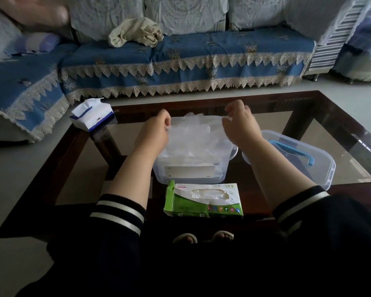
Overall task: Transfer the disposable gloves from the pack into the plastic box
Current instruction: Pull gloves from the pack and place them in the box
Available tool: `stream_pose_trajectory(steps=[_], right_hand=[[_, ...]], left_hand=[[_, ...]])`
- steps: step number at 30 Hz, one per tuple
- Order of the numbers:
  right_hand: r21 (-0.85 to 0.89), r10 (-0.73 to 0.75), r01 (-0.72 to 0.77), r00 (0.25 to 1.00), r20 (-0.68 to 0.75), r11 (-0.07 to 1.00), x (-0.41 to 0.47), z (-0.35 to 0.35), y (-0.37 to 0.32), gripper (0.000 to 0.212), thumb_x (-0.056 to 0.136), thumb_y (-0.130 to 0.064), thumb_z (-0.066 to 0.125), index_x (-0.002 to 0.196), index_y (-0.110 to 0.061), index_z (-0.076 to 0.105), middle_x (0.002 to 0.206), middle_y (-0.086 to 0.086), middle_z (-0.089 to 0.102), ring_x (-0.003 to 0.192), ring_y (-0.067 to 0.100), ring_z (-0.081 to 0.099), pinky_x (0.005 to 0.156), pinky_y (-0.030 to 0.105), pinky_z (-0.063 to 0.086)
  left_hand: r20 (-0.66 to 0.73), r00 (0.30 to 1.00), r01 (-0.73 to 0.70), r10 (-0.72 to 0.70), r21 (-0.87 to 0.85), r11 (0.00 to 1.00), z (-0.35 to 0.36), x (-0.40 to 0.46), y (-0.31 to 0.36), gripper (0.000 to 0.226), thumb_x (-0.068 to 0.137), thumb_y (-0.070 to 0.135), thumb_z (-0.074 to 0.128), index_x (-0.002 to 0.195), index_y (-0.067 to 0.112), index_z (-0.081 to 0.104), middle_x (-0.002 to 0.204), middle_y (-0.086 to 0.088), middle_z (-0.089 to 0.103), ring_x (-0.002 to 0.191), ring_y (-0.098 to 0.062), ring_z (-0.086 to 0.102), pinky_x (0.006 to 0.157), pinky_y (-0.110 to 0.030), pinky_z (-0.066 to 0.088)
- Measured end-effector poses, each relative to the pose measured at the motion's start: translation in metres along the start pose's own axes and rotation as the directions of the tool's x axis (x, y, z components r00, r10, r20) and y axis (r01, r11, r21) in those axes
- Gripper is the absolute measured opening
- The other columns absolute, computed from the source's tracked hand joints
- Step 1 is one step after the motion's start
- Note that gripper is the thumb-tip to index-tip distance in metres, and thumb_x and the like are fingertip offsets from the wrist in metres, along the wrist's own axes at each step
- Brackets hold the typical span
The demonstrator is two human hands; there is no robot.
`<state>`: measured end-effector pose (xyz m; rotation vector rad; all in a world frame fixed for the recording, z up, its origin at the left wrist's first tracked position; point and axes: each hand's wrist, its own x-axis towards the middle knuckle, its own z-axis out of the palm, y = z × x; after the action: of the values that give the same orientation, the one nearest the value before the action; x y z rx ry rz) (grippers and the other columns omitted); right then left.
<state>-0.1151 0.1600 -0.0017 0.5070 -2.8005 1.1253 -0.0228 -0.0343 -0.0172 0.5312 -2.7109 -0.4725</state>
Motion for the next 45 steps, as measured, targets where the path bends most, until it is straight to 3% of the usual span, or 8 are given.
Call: stream_pose_trajectory(steps=[4,9,15,24,32,36,40,45], right_hand=[[-0.073,-0.201,0.196,0.977,-0.07,0.978,-0.007,0.008,-0.014,0.029,0.093,-0.02,0.054,0.121,-0.015,0.052,0.122,0.008,0.053,0.106,0.024,0.052,0.088,0.033,0.043],[-0.2,-0.172,0.274,0.894,0.414,0.941,-0.008,0.02,-0.017,0.052,0.085,-0.035,0.07,0.128,-0.012,0.053,0.123,0.008,0.061,0.107,0.023,0.058,0.095,0.033,0.047],[-0.246,-0.099,0.283,0.817,0.569,0.927,0.003,0.034,-0.017,0.08,0.077,-0.034,0.078,0.141,-0.013,0.035,0.131,0.009,0.053,0.097,0.023,0.054,0.079,0.031,0.05],[-0.413,0.161,0.246,0.659,0.735,0.877,0.013,0.07,-0.007,0.084,0.086,-0.028,0.069,0.149,-0.009,0.018,0.143,0.017,0.04,0.121,0.031,0.048,0.102,0.041,0.043],[-0.377,-0.077,0.351,0.811,0.58,0.857,0.008,0.036,-0.022,0.049,0.09,-0.027,0.064,0.132,-0.004,0.052,0.125,0.012,0.059,0.106,0.027,0.061,0.094,0.034,0.049],[-0.138,-0.202,0.276,0.895,0.397,0.951,-0.012,0.003,-0.026,0.022,0.092,-0.029,0.061,0.1,-0.009,0.067,0.091,0.004,0.07,0.077,0.017,0.066,0.077,0.032,0.056],[0.151,-0.229,0.174,0.802,0.552,0.973,-0.056,-0.02,-0.016,0.02,0.092,-0.027,0.06,0.083,-0.01,0.064,0.068,-0.001,0.07,0.057,0.007,0.066,0.058,0.018,0.054],[0.013,-0.193,0.239,0.752,0.63,0.971,-0.083,0.001,0.013,0.015,0.083,-0.03,0.072,0.089,-0.017,0.072,0.078,-0.013,0.068,0.076,0.008,0.065,0.075,0.022,0.051]], left_hand=[[0.11,0.994,-0.034,0.016,0.172,0.984,0.011,0.002,0.001,0.023,0.092,-0.007,0.039,0.108,0.008,0.046,0.095,-0.01,0.058,0.077,-0.025,0.052,0.065,-0.04,0.048],[0.214,0.977,-0.08,0.005,0.343,0.936,0.012,0.009,0.006,0.037,0.092,-0.003,0.041,0.128,0.006,0.043,0.113,-0.014,0.06,0.091,-0.03,0.057,0.066,-0.036,0.044],[0.132,0.985,-0.158,0.108,0.469,0.869,-0.01,0.007,0.026,0.04,0.089,0.014,0.066,0.127,0.014,0.054,0.128,-0.012,0.048,0.115,-0.033,0.048,0.092,-0.042,0.045],[0.709,0.666,-0.174,-0.229,0.447,0.878,0.017,0.008,0.022,0.04,0.103,0.016,0.039,0.141,0.003,0.043,0.141,-0.017,0.045,0.11,-0.029,0.05,0.103,-0.039,0.042],[0.561,0.826,-0.041,-0.054,0.156,0.987,-0.012,0.002,0.026,0.028,0.1,0.031,0.052,0.111,0.009,0.065,0.104,-0.007,0.066,0.096,-0.022,0.061,0.08,-0.031,0.046],[0.71,0.702,-0.053,0.062,-0.035,0.998,-0.033,-0.027,0.028,0.025,0.091,0.047,0.059,0.093,0.024,0.068,0.09,0.008,0.066,0.087,-0.01,0.061,0.08,-0.029,0.05],[0.56,0.821,-0.025,0.111,-0.159,0.987,-0.019,-0.044,0.027,0.006,0.091,0.033,0.066,0.092,0.029,0.07,0.097,0.01,0.068,0.088,-0.006,0.061,0.081,-0.028,0.048],[0.426,0.9,-0.027,0.093,-0.157,0.987,-0.009,-0.057,0.03,0.015,0.09,0.031,0.067,0.104,0.026,0.071,0.103,0.009,0.065,0.094,-0.007,0.058,0.079,-0.027,0.043]])
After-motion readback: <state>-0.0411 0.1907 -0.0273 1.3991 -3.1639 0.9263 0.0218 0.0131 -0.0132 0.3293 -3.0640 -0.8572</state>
